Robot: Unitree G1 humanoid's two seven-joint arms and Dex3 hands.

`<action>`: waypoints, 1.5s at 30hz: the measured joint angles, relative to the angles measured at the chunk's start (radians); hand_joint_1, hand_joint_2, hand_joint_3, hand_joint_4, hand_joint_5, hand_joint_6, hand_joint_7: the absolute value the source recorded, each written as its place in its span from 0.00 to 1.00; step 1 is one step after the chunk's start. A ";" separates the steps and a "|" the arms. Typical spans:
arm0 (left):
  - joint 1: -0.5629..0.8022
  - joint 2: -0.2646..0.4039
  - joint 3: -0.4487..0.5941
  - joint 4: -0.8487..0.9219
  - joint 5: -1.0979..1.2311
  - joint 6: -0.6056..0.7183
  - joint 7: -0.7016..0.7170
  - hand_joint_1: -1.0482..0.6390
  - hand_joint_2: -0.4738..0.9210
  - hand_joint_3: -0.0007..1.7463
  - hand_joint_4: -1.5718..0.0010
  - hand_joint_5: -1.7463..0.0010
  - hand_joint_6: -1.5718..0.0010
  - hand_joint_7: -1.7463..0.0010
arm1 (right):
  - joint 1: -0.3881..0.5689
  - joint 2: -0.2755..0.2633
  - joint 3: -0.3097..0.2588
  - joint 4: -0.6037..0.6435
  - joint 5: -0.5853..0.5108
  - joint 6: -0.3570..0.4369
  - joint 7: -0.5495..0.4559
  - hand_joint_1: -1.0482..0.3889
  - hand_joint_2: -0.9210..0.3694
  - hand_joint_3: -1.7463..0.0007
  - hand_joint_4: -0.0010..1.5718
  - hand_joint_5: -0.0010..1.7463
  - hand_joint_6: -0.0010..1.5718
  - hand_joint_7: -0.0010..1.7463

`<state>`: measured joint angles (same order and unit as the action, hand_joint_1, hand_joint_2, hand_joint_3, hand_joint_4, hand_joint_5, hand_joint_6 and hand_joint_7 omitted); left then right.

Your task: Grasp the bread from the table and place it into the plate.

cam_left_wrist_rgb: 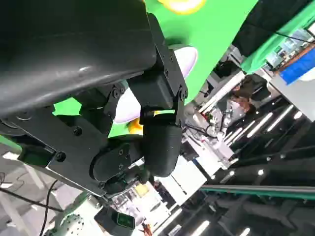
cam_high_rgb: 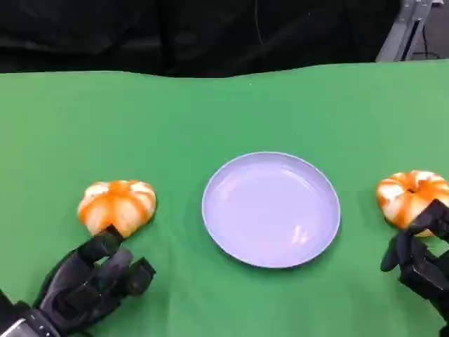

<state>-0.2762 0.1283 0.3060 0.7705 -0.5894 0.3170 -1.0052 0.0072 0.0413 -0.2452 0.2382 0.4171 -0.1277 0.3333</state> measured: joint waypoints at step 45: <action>0.141 0.249 -0.296 -0.600 1.595 -0.729 1.239 0.11 1.00 0.08 0.80 0.98 0.71 0.99 | -0.009 0.001 -0.013 -0.007 -0.002 -0.001 0.023 0.70 0.33 0.26 0.54 1.00 0.47 0.91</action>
<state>-0.1349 0.3775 0.0105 0.1705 1.0052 -0.4117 0.2337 -0.0018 0.0427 -0.2578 0.2316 0.4153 -0.1288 0.3566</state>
